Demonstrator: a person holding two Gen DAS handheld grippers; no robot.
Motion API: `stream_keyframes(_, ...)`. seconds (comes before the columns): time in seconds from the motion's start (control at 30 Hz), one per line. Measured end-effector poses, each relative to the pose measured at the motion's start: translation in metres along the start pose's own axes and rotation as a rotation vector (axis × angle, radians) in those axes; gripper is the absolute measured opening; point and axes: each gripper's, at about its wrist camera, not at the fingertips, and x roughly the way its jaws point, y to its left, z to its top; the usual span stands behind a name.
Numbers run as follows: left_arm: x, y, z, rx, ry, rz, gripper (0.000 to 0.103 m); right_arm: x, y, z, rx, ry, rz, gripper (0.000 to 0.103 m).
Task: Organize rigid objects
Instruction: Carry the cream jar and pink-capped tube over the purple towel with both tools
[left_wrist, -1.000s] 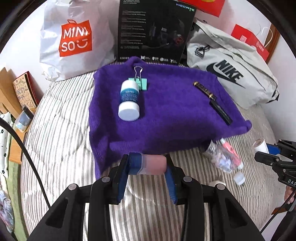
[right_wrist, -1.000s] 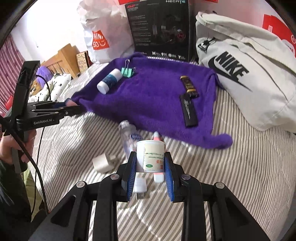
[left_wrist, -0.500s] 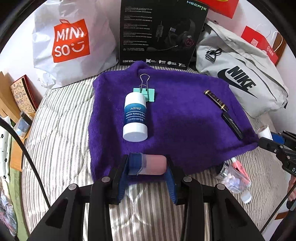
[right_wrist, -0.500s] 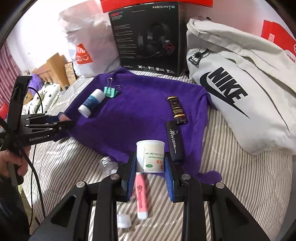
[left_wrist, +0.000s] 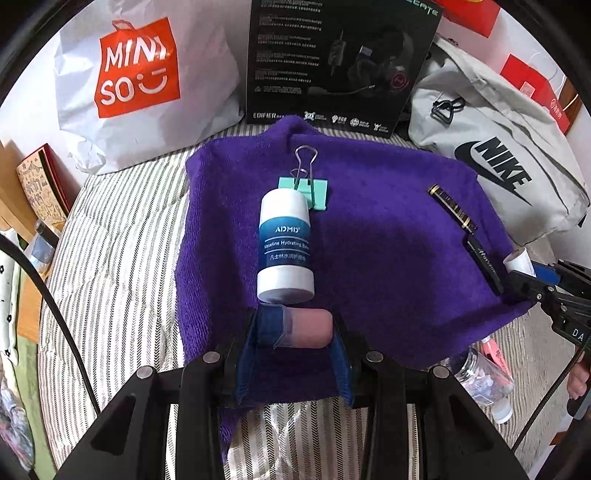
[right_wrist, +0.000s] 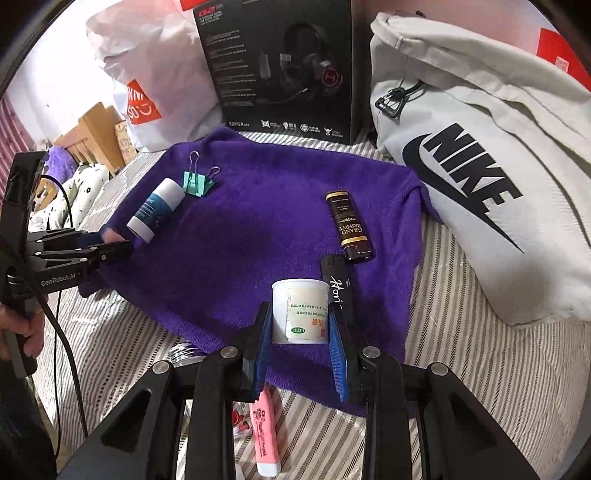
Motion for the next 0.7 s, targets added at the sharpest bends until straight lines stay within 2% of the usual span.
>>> stream_keyframes(0.7,0.030,0.001,0.003,0.000,0.038,0.025,0.035,0.030,0.000,0.000,-0.038,0.048,0.007,0.029)
